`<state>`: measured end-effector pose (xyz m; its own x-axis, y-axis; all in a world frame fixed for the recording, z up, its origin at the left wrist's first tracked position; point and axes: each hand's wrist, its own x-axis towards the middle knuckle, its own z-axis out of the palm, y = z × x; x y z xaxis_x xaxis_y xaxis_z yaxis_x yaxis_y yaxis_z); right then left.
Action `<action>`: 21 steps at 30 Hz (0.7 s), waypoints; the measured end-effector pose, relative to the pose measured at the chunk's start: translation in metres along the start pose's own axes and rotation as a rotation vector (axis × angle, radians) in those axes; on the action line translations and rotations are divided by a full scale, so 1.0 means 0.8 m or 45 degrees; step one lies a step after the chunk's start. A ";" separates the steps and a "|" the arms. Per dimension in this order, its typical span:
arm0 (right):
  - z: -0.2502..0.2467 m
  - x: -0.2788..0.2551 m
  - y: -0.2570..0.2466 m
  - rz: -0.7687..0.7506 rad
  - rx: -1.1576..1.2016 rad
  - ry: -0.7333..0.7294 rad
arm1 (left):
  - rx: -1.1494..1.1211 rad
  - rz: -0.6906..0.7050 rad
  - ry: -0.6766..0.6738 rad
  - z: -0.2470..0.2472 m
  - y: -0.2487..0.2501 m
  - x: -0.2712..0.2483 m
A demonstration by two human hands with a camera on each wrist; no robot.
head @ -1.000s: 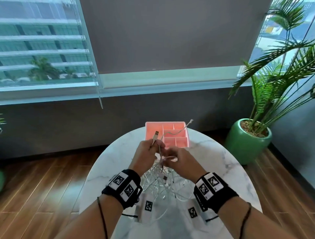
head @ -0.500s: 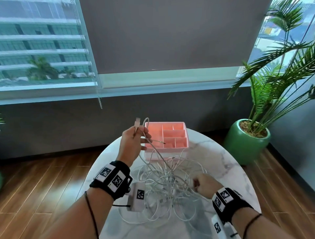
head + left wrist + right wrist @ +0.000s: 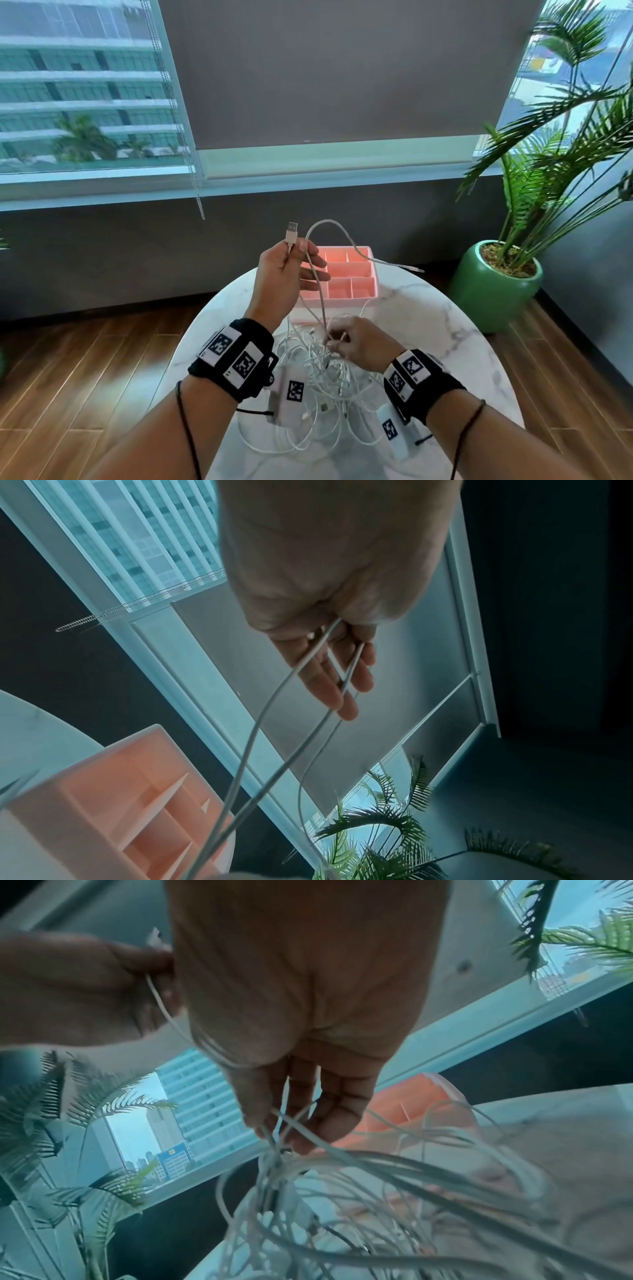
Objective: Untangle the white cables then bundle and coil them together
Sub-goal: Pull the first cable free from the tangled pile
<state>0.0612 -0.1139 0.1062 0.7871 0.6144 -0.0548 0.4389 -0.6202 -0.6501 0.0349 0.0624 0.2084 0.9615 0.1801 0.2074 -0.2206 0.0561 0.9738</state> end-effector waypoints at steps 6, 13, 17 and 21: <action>-0.015 -0.002 -0.025 0.188 0.400 -0.284 | -0.033 -0.101 -0.014 -0.017 -0.009 -0.007; -0.018 -0.006 -0.018 0.069 0.328 -0.118 | -0.032 -0.199 -0.066 -0.012 -0.020 -0.008; -0.032 -0.001 -0.033 0.027 0.513 0.242 | -0.119 -0.387 -0.221 -0.001 -0.059 -0.022; -0.046 0.001 -0.051 -0.032 0.642 0.441 | -0.078 -0.455 -0.327 0.007 -0.112 -0.046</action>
<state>0.0597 -0.1061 0.1608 0.9115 0.3789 0.1597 0.2665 -0.2487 -0.9312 0.0203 0.0449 0.1139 0.9869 -0.1110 -0.1170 0.1312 0.1303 0.9828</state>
